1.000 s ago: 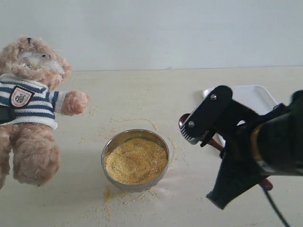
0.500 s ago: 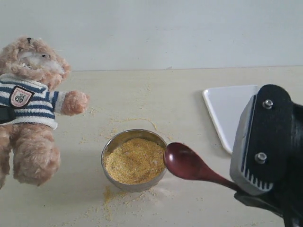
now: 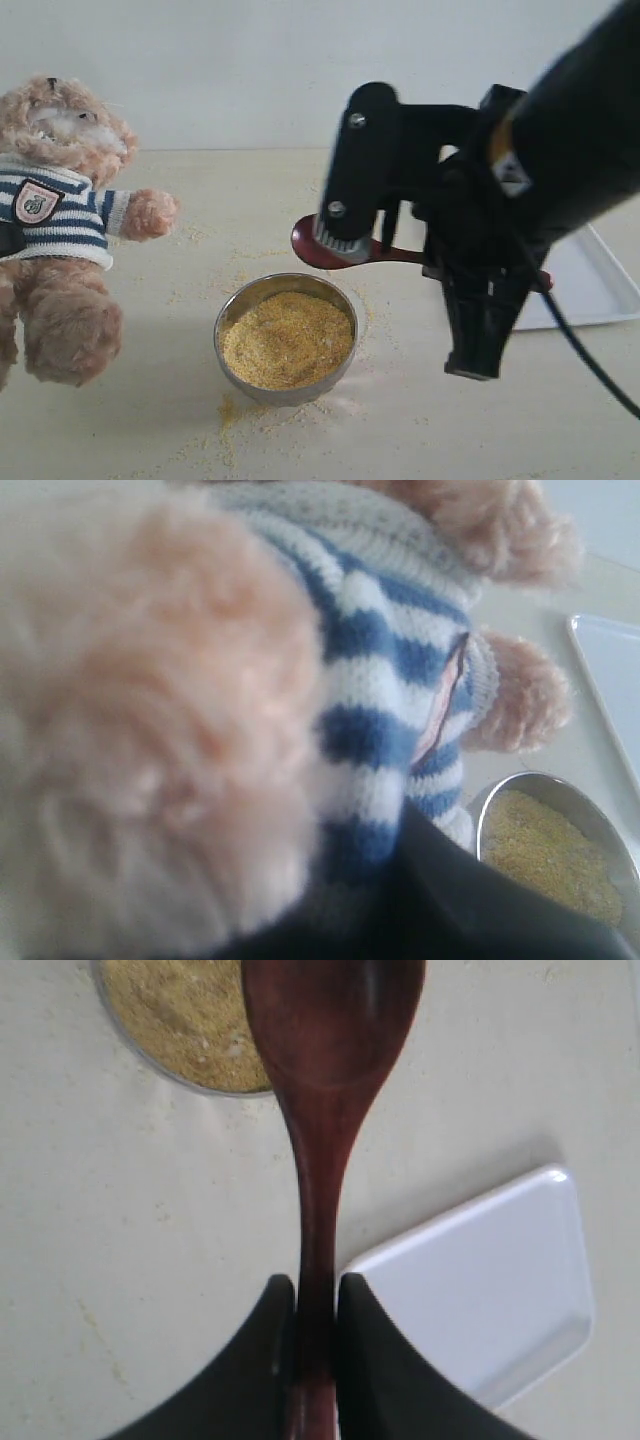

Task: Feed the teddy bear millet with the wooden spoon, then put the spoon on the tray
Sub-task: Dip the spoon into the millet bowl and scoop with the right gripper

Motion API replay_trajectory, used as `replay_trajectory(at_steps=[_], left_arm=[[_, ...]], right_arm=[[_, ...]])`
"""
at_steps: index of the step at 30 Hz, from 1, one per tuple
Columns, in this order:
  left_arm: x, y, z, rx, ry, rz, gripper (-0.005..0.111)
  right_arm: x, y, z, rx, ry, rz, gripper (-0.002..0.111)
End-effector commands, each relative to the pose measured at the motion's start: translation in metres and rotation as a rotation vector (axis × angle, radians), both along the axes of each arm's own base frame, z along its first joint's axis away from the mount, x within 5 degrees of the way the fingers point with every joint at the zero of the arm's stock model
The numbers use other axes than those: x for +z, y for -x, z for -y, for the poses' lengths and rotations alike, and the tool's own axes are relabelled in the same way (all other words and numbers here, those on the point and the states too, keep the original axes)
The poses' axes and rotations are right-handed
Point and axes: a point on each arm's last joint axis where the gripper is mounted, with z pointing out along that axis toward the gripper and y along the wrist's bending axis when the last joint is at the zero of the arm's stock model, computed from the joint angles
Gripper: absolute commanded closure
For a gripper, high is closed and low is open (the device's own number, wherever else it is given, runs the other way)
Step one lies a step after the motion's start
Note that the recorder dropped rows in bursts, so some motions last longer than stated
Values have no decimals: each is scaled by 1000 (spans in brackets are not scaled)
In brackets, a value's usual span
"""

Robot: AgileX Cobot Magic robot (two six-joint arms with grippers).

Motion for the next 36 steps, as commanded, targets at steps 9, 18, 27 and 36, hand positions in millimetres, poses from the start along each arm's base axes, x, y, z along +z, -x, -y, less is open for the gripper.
replay_trajectory(at_steps=[9, 18, 27, 36], left_arm=[[3, -2, -7, 73, -38, 33, 102], [3, -2, -7, 78, -32, 34, 102], [3, -2, -7, 78, -32, 34, 102], [3, -2, -7, 78, -32, 34, 102]], right_arm=[[-52, -37, -70, 114, 500, 170, 108], [-72, -43, -83, 126, 458, 180, 108], [-82, -40, -87, 209, 493, 121, 108], [-99, -32, -97, 256, 537, 104, 108]])
